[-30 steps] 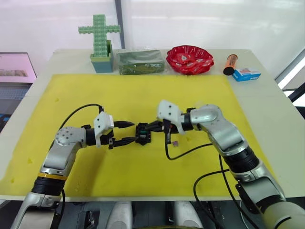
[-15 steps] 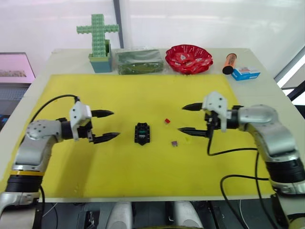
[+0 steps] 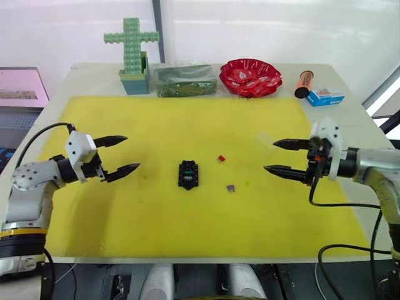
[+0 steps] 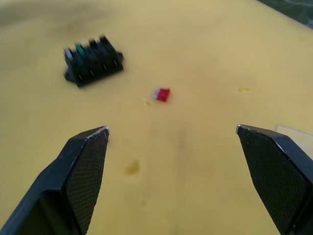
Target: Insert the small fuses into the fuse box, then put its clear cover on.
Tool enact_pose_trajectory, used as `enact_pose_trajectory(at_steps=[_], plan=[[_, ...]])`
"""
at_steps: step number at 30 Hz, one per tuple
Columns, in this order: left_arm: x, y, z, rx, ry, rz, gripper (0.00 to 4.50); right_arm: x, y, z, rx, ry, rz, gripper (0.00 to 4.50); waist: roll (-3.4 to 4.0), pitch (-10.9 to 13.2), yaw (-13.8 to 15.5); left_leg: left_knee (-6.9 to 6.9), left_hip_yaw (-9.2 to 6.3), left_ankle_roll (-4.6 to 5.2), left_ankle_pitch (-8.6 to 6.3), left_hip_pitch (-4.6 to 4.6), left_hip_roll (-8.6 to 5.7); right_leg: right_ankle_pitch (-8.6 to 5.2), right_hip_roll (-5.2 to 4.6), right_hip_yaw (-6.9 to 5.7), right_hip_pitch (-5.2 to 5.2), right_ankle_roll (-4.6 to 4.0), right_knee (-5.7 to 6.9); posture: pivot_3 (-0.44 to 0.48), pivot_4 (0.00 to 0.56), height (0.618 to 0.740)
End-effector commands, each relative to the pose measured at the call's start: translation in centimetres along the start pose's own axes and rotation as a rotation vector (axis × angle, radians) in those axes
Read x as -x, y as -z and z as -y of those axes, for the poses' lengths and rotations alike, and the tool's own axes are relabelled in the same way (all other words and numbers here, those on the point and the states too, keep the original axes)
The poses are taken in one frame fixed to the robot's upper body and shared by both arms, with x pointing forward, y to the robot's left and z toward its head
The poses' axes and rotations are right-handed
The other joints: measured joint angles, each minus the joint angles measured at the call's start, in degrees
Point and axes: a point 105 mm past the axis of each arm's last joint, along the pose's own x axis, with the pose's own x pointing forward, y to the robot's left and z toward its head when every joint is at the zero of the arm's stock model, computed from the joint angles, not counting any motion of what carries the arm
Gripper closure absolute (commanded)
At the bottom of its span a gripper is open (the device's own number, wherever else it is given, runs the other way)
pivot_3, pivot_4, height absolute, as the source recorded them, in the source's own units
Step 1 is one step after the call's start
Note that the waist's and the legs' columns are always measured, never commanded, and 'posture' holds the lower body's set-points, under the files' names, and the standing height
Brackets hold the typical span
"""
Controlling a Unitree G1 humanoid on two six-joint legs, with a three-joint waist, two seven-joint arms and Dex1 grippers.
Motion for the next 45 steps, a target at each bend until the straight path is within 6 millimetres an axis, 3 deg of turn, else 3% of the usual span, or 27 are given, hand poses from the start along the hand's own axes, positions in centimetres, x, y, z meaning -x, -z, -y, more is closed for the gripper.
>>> enact_pose_trajectory(at_steps=[1,5,10,15,18,21,24,31,45], plan=[[-0.2,-2.8,1.7,-0.001,0.085,0.054,0.0,0.5,-0.7,-0.6,-0.077,-0.025,0.004,0.04,0.01,0.0,-0.2,0.0,0.01,0.0,0.0,0.01,0.0,0.0,0.0,0.01,0.0,0.0,0.0,0.0,0.15,0.74],[-0.4,-4.6,5.5,-0.024,0.233,0.135,0.0,0.5,0.0,-0.6,-0.209,-0.043,-0.011,0.04,0.05,0.0,-0.2,-0.01,0.04,0.0,0.0,0.02,0.0,-0.11,-0.05,0.03,0.0,-0.19,-0.01,0.0,0.15,0.74],[-0.8,-4.2,9.5,-0.067,0.319,0.16,0.0,-0.9,0.9,-1.7,-0.366,-0.175,-0.079,0.04,0.09,0.0,-0.2,0.01,0.07,0.0,0.0,0.04,0.0,-0.12,-0.05,0.06,0.02,-0.22,-0.03,0.0,0.15,0.74],[-1.6,-4.3,12.1,-0.055,0.383,0.205,0.0,-3.0,1.3,-3.3,-0.507,-0.34,-0.139,0.04,0.08,0.0,0.0,0.05,0.03,0.0,0.0,0.02,-0.01,-0.12,-0.03,0.06,0.02,-0.23,-0.02,0.0,0.15,0.74],[-2.1,-4.2,12.1,-0.054,0.374,0.212,0.0,-4.3,1.0,-3.5,-0.591,-0.397,-0.155,0.65,0.09,0.0,0.0,0.08,0.02,0.0,0.0,0.02,-0.02,-0.12,-0.02,0.05,0.05,-0.23,-0.02,0.0,0.15,0.74],[-2.4,-3.9,12.1,-0.042,0.367,0.208,0.0,-5.6,0.8,-3.4,-0.639,-0.453,-0.191,1.69,0.11,0.0,0.0,0.09,0.02,0.0,0.0,0.01,-0.02,-0.11,0.0,0.06,0.04,-0.22,0.0,0.0,0.15,0.74],[-2.6,-3.7,12.1,-0.042,0.359,0.203,0.0,-6.1,0.9,-3.5,-0.648,-0.512,-0.221,1.69,0.11,0.0,0.0,0.09,-0.01,0.01,0.0,0.0,-0.02,-0.11,0.03,0.06,0.03,-0.21,0.0,0.0,0.15,0.74],[-2.5,-3.5,12.7,-0.045,0.381,0.186,0.0,-6.9,3.7,-2.5,-0.649,-0.5,-0.366,1.69,0.12,0.0,-0.2,0.12,-0.01,0.01,0.0,0.01,-0.02,-0.09,0.06,0.06,0.03,-0.18,0.04,0.0,0.15,0.74],[-2.6,-3.3,12.9,-0.04,0.384,0.179,0.0,-8.6,4.0,-1.5,-0.662,-0.511,-0.394,1.69,0.13,0.0,-0.2,0.13,-0.03,0.01,0.0,0.02,0.01,0.0,0.11,0.06,0.01,-0.02,0.13,0.0,0.15,0.74]])
